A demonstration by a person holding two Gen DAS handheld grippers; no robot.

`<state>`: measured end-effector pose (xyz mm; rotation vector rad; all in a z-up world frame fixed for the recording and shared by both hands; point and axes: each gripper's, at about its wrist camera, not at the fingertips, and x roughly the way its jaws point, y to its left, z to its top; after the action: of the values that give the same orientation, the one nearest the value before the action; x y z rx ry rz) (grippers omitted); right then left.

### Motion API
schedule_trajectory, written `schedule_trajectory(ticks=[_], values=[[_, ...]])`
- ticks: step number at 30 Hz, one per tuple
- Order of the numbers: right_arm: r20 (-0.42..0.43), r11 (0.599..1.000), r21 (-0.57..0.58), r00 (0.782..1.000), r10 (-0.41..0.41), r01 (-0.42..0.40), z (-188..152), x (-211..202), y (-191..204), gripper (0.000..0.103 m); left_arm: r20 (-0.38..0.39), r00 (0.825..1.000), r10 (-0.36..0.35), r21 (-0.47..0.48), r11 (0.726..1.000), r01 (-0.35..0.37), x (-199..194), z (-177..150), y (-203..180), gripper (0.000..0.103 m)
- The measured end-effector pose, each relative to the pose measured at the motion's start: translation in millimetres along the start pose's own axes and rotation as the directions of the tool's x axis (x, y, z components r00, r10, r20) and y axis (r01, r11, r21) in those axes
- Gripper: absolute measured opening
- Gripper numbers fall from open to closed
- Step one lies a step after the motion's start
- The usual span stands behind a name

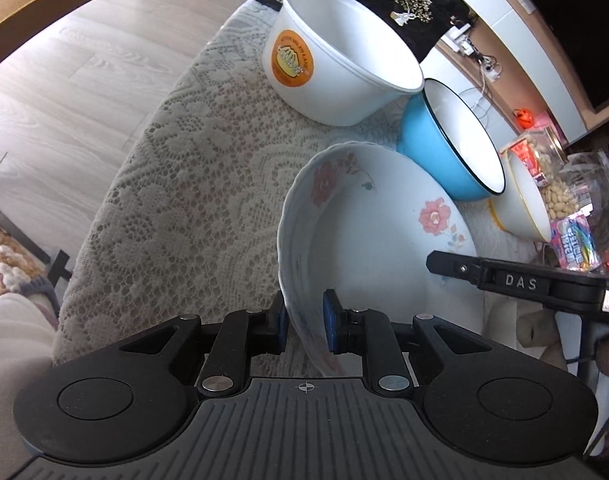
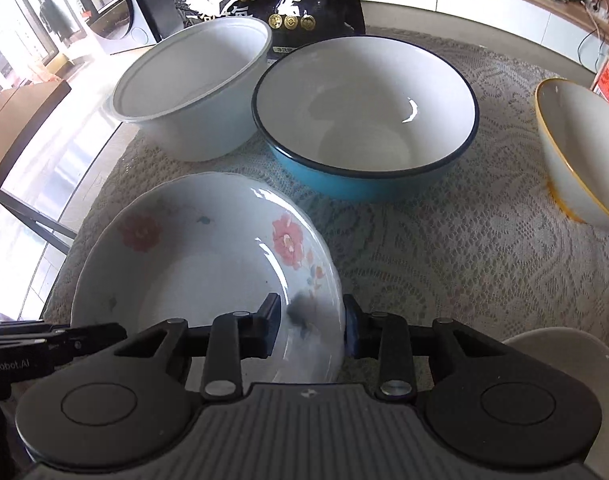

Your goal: Organize plates and bowls

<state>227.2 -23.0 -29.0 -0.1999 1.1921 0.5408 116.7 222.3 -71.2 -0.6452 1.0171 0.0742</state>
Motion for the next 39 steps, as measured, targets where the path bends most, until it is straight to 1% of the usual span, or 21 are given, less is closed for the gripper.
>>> schedule_trajectory(ticks=[3,5,8,9,14,21,24,26,28,29,30,31,32,33,35,36,37,39], values=[[-0.01,0.999,-0.004,0.999,0.037,-0.038,-10.7,-8.8,7.4,0.029,0.045,0.997,0.063,-0.019,0.998,-0.062,-6.7,3.1,3.2,0.024],[-0.014,0.998,0.0,0.998,0.058,-0.058,-21.3,-12.6,11.9,0.029,0.058,0.995,0.079,-0.039,0.996,-0.077,-10.1,4.6,7.2,0.025],[-0.021,0.997,0.016,0.997,0.072,-0.071,-37.8,-16.4,16.7,0.029,0.07,0.994,0.079,-0.055,0.996,-0.075,-13.6,5.4,11.3,0.027],[-0.019,0.997,0.014,0.997,0.076,-0.076,-43.4,-18.1,17.7,0.029,0.075,0.994,0.077,-0.054,0.996,-0.073,-14.2,5.9,11.5,0.03],[-0.003,0.997,-0.017,0.997,0.072,-0.072,-64.1,-23.1,23.7,0.029,0.071,0.994,0.086,-0.048,0.995,-0.082,-11.2,5.2,7.9,0.034],[0.039,0.997,-0.063,0.999,0.036,-0.033,-69.7,-23.0,32.5,0.029,0.081,0.994,0.069,-0.054,0.996,-0.064,-10.5,5.5,7.8,0.036],[0.045,0.997,-0.067,0.998,0.037,-0.034,-70.1,-23.8,32.0,0.029,0.088,0.994,0.065,-0.054,0.997,-0.061,-12.0,5.4,7.1,0.036],[0.053,0.997,-0.057,0.998,0.047,-0.044,-69.1,-26.3,29.4,0.03,0.112,0.99,0.085,-0.041,0.996,-0.081,-17.8,4.9,4.1,0.036],[0.095,0.998,-0.053,0.995,0.043,-0.038,-67.4,-36.6,27.3,0.031,0.19,0.977,0.096,-0.012,0.995,-0.095,-32.4,3.6,-0.5,0.035],[0.15,0.998,-0.055,0.988,0.033,-0.025,-66.9,-47.5,25.4,0.031,0.229,0.968,0.099,0.003,0.995,-0.102,-40.5,3.4,-3.1,0.035],[0.19,0.998,-0.057,0.981,0.024,-0.014,-66.6,-56.9,23.9,0.031,0.272,0.955,0.119,0.014,0.992,-0.127,-51.5,4.3,-7.2,0.035],[0.246,0.998,-0.057,0.969,0.011,0.004,-66.3,-72.3,21.3,0.031,0.31,0.941,0.135,0.02,0.989,-0.149,-62.2,5.1,-12.1,0.035],[0.298,0.998,-0.056,0.955,0.004,0.014,-66.9,-87.0,17.9,0.031,0.34,0.931,0.132,0.03,0.988,-0.151,-71.8,5.7,-17.0,0.035],[0.354,0.998,-0.053,0.935,-0.004,0.024,-68.3,-103.4,13.1,0.031,0.362,0.926,0.112,0.044,0.99,-0.136,-80.7,6.5,-22.3,0.035],[0.465,0.998,-0.018,0.884,-0.051,0.067,-73.2,-138.2,-3.9,0.035,0.384,0.923,0.034,0.083,0.994,-0.071,-96.6,8.0,-37.2,0.035],[0.501,0.996,0.012,0.861,-0.083,0.089,-77.0,-151.6,-14.0,0.036,0.389,0.921,-0.012,0.111,0.993,-0.034,-101.6,7.5,-47.3,0.035],[0.525,0.993,0.045,0.844,-0.113,0.105,-81.0,-162.1,-24.7,0.037,0.387,0.92,-0.057,0.145,0.989,0.0,-104.2,6.1,-59.1,0.035],[0.543,0.985,0.118,0.822,-0.169,0.124,-90.7,-179.1,-48.9,0.037,0.354,0.924,-0.142,0.246,0.968,0.054,-100.3,-0.3,-92.4,0.035]])
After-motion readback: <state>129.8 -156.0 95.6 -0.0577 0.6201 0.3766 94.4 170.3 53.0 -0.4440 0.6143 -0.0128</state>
